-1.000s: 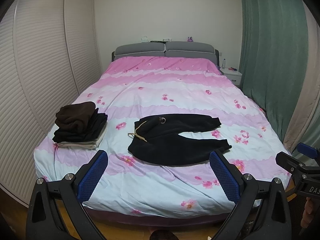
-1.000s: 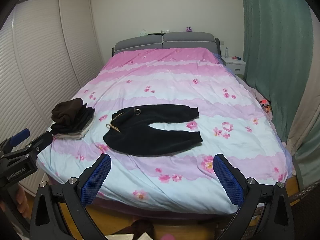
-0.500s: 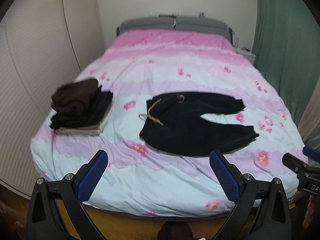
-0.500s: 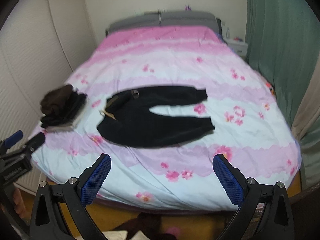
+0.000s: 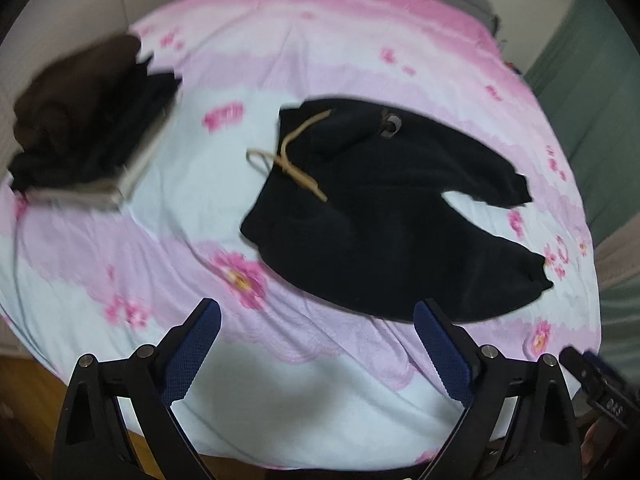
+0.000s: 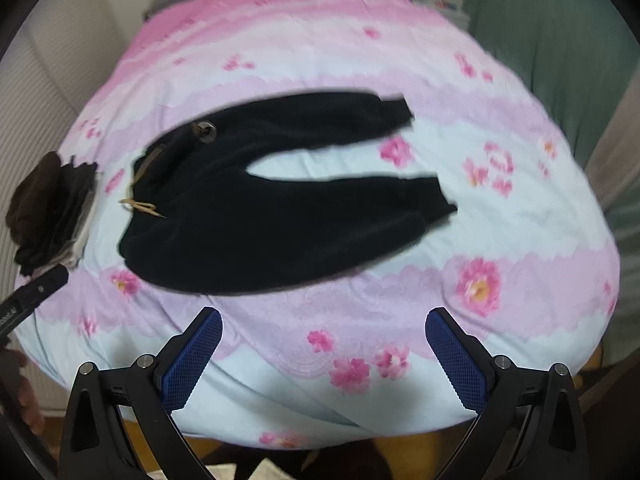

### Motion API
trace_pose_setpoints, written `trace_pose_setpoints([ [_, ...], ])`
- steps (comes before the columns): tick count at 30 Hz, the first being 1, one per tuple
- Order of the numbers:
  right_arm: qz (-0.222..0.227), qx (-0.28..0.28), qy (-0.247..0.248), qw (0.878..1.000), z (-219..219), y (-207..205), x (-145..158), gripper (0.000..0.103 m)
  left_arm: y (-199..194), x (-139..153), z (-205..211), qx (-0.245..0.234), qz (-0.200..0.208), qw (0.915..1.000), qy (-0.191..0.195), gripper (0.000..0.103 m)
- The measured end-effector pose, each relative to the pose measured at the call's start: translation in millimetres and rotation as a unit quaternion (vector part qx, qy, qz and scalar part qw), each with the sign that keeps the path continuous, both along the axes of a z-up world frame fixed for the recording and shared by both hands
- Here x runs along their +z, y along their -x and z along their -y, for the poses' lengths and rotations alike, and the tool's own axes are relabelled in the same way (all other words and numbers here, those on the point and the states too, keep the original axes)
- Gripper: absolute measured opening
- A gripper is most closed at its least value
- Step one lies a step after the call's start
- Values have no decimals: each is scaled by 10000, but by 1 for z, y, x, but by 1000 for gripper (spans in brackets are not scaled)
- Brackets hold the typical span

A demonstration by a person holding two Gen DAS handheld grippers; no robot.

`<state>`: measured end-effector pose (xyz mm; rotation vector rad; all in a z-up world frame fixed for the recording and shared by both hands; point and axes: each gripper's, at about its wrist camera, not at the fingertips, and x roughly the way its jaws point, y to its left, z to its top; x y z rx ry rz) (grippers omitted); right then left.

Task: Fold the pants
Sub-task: 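Grasp the black pants' leg cuffs with the right tool while the left tool grasps the waistband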

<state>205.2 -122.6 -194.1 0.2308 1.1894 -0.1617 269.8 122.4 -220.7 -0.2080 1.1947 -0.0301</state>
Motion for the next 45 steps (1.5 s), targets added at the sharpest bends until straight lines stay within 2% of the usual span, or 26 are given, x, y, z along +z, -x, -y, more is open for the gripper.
trace_pose_setpoints([
  [4, -323, -264, -273, 9988, 19, -20, -30, 102, -23, -40, 5, 131, -486, 9986, 167, 97],
  [8, -604, -299, -327, 9972, 35, -43, -56, 102, -41, -78, 12, 194, -899, 9955, 213, 96],
  [11, -795, -293, -414, 9955, 47, -64, -79, 98, -52, -102, 12, 376, -1233, 9908, 406, 95],
  [13, -1068, -339, -566, 9921, 56, -77, -96, 92, -57, -114, 12, 492, -1387, 9878, 507, 94],
  [17, -1409, -356, -651, 9872, 64, -93, -127, 90, -70, -138, 14, 686, -1564, 9832, 642, 94],
  [19, -1580, -303, -570, 9853, 65, -100, -144, 80, -76, -148, 16, 750, -1685, 9805, 674, 93],
  [21, -1735, -258, -647, 9824, 66, -105, -158, 76, -83, -158, 19, 817, -1815, 9766, 811, 93],
  [25, -1822, -204, -738, 9803, 67, -116, -172, 75, -96, -166, 26, 830, -1892, 9751, 806, 90],
  [27, -1827, -192, -786, 9798, 66, -123, -176, 69, -99, -164, 28, 824, -1885, 9751, 835, 82],
  [28, -1856, -197, -814, 9790, 66, -126, -178, 61, -101, -161, 28, 825, -1871, 9751, 863, 72],
  [29, -1853, -191, -849, 9788, 66, -127, -178, 57, -101, -155, 26, 838, -1782, 9760, 936, 57],
  [31, -1823, -96, -894, 9791, 64, -131, -174, 42, -102, -143, 24, 817, -1641, 9785, 942, 39],
  [32, -1793, -54, -877, 9799, 63, -131, -171, 37, -101, -137, 23, 792, -1576, 9796, 968, 35],
  [34, -1677, 60, -907, 9816, 62, -131, -160, 24, -99, -124, 22, 760, -1456, 9818, 952, 33],
  [36, -1503, 91, -1090, 9826, 64, -129, -147, 19, -94, -105, 19, 744, -1251, 9846, 971, 31],
  [37, -1378, 95, -1190, 9832, 66, -127, -135, 17, -89, -105, 17, 743, -1170, 9856, 971, 30],
  [40, -1053, 36, -1556, 9822, 70, -115, -102, 16, -80, -75, 12, 701, -922, 9886, 960, 30],
  [43, -945, 5, -1873, 9778, 74, -103, -73, 16, -76, -49, 10, 558, -792, 9916, 857, 29],
  [45, -947, 71, -2014, 9749, 77, -96, -71, 16, -76, -42, 14, 501, -808, 9927, 739, 28],
])
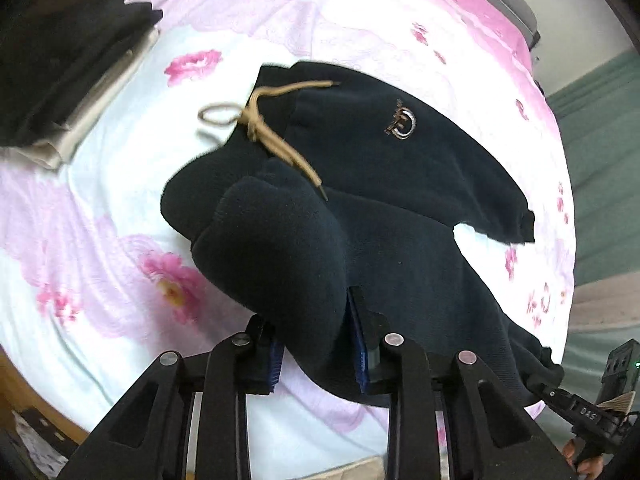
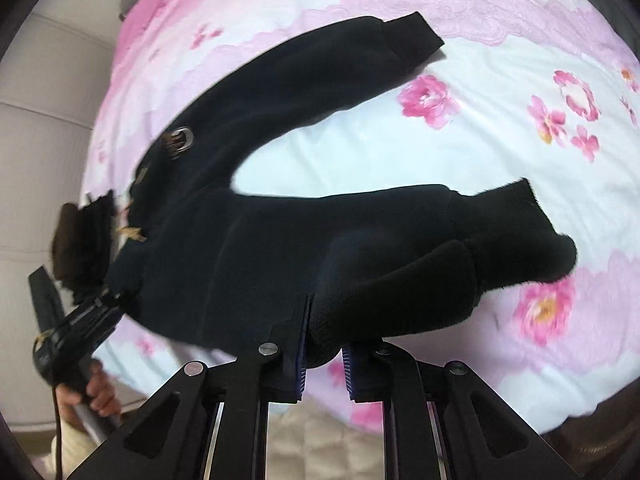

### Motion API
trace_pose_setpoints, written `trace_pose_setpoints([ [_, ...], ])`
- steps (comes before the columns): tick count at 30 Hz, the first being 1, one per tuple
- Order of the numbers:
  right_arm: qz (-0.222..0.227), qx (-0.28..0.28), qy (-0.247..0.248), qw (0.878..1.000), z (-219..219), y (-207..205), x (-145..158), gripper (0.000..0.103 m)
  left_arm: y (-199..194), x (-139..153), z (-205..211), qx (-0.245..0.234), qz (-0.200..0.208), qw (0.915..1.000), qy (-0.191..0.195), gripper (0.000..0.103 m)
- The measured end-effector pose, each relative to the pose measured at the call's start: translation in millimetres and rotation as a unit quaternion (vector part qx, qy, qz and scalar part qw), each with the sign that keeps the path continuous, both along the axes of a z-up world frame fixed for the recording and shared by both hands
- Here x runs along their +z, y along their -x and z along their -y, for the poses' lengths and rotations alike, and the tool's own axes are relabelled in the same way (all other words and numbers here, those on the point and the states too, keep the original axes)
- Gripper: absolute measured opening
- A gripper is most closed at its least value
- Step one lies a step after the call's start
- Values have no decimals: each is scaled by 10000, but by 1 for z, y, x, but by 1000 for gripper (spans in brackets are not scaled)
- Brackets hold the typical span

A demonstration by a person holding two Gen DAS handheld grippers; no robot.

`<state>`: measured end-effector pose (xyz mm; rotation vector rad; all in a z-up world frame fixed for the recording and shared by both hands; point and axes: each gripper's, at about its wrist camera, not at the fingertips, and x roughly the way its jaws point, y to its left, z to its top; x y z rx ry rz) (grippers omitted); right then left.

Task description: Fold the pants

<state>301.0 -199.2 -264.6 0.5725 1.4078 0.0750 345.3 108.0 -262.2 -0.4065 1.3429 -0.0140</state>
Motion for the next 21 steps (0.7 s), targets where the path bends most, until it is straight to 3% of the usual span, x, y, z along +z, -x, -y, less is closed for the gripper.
trace_pose_setpoints([
  [4, -149, -151, -435, 9988, 7, 9, 8, 16, 2, 5, -9, 179, -165, 9997, 85, 27],
  [9, 254, -628, -644, 9956, 18, -17, 40, 15, -25, 37, 1, 163, 74, 9998, 6, 27],
  [12, 688, -842, -725, 9914, 23, -40, 60, 14, -55, 46, 12, 252, 195, 9995, 61, 27],
  [16, 1037, -1208, -797, 9840, 37, -87, 74, 14, -96, 53, 14, 282, 253, 9992, -146, 26],
  [21, 788, -1857, -834, 9759, 48, -146, 62, 13, -143, 43, 12, 491, -47, 9982, -329, 26],
])
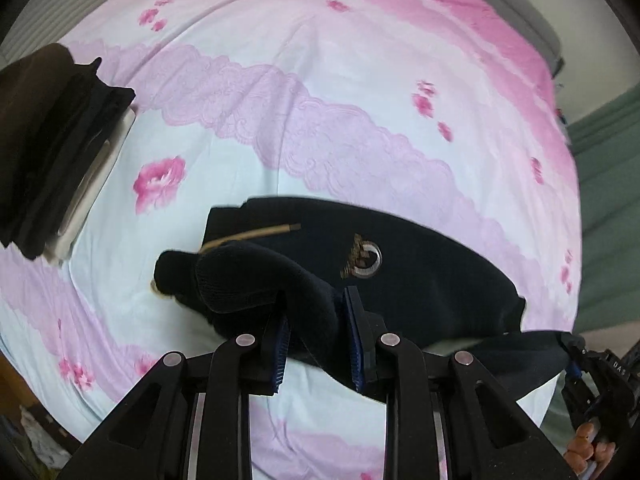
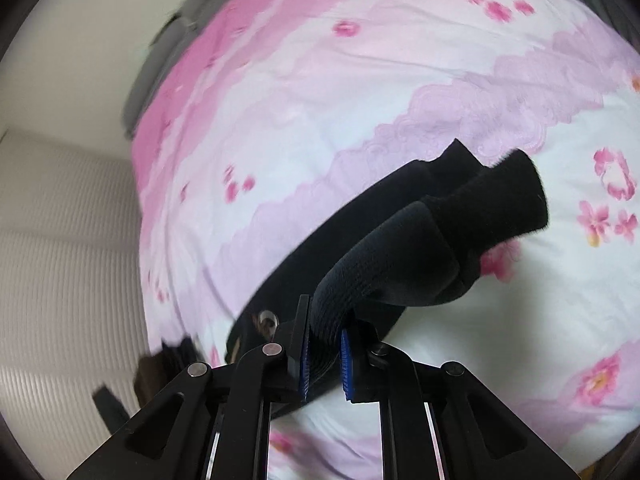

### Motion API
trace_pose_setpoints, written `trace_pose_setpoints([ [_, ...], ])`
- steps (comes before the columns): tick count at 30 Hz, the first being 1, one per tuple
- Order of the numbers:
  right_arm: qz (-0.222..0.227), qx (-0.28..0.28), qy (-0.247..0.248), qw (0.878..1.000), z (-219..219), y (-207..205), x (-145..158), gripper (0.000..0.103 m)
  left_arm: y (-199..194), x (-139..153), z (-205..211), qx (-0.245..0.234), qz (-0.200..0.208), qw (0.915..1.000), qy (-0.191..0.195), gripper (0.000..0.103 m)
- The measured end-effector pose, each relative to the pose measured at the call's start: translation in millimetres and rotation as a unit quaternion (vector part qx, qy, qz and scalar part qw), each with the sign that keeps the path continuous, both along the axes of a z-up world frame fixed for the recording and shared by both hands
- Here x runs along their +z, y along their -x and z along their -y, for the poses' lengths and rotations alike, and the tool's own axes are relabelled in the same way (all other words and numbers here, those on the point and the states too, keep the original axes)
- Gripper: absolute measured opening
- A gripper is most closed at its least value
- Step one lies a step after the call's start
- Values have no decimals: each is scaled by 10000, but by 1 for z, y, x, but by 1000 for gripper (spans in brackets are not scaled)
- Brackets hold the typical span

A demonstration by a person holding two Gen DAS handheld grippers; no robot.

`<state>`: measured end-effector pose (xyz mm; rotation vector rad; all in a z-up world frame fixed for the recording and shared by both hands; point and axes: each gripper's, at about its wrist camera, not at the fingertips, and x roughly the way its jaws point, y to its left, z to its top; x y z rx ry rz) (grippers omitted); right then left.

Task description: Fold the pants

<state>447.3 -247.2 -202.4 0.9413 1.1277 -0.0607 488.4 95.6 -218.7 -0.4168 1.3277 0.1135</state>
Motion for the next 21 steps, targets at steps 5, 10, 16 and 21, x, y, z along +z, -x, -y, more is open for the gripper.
trace_pose_setpoints([
  [5, -399, -391, -52, 9984, 6, -43, -34, 13, -39, -22, 8, 101, -163, 9991, -367, 25],
  [10, -821, -614, -82, 9947, 13, -76, -72, 13, -66, -53, 17, 106, -408, 9970, -652, 25],
  [16, -1172, -454, 91, 9920, 9, -110, -98, 13, -86, -83, 15, 177, -596, 9952, -756, 28],
  [21, -1327, -114, 431, 9902, 3, -132, -103, 25, -98, -82, 5, 235, -632, 9977, 108, 79],
])
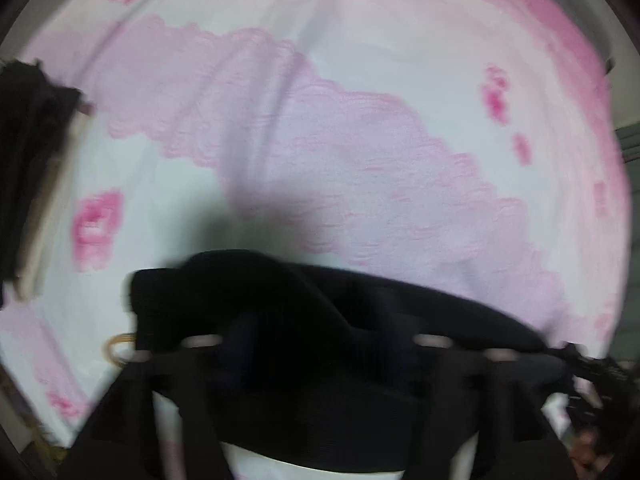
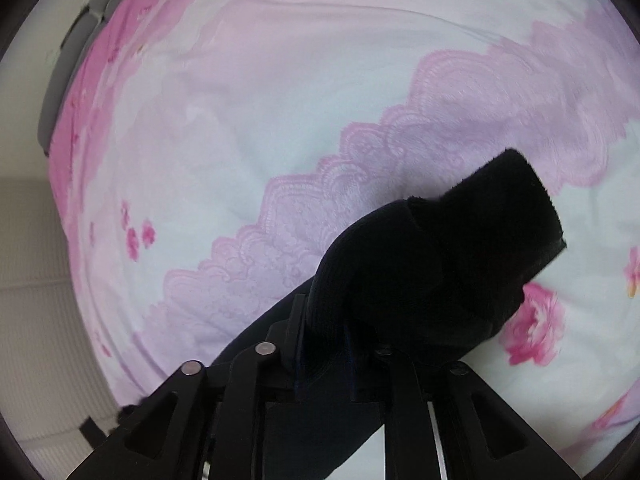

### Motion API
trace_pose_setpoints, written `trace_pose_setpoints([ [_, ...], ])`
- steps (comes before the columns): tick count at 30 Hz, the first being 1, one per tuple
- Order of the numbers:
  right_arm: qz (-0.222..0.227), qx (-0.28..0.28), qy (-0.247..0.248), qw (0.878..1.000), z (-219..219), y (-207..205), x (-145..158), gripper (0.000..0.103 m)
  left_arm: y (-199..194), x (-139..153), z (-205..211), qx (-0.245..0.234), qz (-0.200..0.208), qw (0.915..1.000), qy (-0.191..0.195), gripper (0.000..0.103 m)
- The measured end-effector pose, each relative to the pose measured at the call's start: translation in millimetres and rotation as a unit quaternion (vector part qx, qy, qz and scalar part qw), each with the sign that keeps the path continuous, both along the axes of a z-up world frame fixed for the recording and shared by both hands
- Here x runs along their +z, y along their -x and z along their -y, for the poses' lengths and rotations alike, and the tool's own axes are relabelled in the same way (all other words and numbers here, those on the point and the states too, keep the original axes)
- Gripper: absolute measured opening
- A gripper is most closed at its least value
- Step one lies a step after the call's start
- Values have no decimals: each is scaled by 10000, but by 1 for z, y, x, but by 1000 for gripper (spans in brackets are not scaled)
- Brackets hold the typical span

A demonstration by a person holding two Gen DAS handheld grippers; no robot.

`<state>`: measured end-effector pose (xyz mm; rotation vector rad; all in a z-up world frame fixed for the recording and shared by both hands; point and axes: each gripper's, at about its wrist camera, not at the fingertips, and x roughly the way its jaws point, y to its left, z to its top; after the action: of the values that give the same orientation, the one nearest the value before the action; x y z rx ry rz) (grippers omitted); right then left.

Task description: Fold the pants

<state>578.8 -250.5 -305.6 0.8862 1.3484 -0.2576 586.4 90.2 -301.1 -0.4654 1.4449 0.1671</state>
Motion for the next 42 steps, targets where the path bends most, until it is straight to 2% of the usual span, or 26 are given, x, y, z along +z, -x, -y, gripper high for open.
trace_pose_setpoints([
  [1, -5, 43, 95, 9999, 0, -3, 1, 36, -1, 4, -2, 43, 66, 9999, 80, 83],
  [2, 50, 54, 267, 9996, 1, -4, 7, 42, -2, 10, -3, 85, 161, 9998, 64, 84],
  [3, 111, 43, 398, 9991, 3, -4, 11, 53, -2, 16, -4, 57, 233, 9997, 0, 85],
  [4, 178, 24, 523, 9985, 4, -5, 17, 60, -3, 22, -3, -91, 336, 9994, -51, 86],
  [7, 431, 77, 691, 9967, 7, -2, 41, 61, 0, 38, 6, -714, 612, 9950, -333, 86],
  [9, 642, 254, 870, 9938, 3, 3, 60, 61, 8, 51, 12, -1213, 923, 9847, -844, 86],
  [10, 787, 383, 1048, 9906, -1, 8, 72, 63, 17, 57, 14, -1509, 1102, 9757, -1141, 86],
  [12, 1170, 856, 1461, 9786, -15, 25, 96, 67, 31, 66, 9, -1726, 1363, 9660, -1360, 86],
  [13, 1298, 1110, 1607, 9721, -22, 32, 103, 67, 39, 69, 3, -1741, 1450, 9639, -1397, 86],
  [15, 1482, 1530, 1780, 9607, -36, 47, 110, 67, 57, 72, -13, -1653, 1505, 9651, -1364, 86],
  [16, 1577, 1839, 1882, 9518, -47, 61, 111, 67, 68, 71, -25, -1560, 1507, 9673, -1318, 86],
  [19, 1564, 2398, 1807, 9410, -70, 93, 102, 67, 95, 62, -52, -1251, 1392, 9755, -1155, 86],
  [22, 1401, 2642, 1483, 9427, -87, 120, 79, 67, 118, 45, -79, -919, 1136, 9850, -920, 86],
  [25, 1188, 2789, 1150, 9460, -107, 136, 58, 67, 133, 30, -98, -725, 971, 9894, -798, 86],
  [30, 960, 3207, 1096, 9359, -135, 145, 27, 67, 135, 8, -112, -432, 901, 9949, -142, 83],
  [32, 903, 3259, 1036, 9354, -140, 146, 20, 67, 132, -2, -110, -388, 781, 9961, 127, 82],
  [35, 782, 3198, 783, 9410, -142, 148, 10, 67, 129, -19, -101, -285, 507, 9963, 629, 81],
  [40, 635, 3031, 428, 9499, -139, 148, -1, 67, 124, -48, -85, 275, 205, 9897, 1387, 81],
  [42, 612, 3024, 398, 9504, -136, 148, -2, 67, 119, -57, -81, 485, 169, 9869, 1532, 81],
])
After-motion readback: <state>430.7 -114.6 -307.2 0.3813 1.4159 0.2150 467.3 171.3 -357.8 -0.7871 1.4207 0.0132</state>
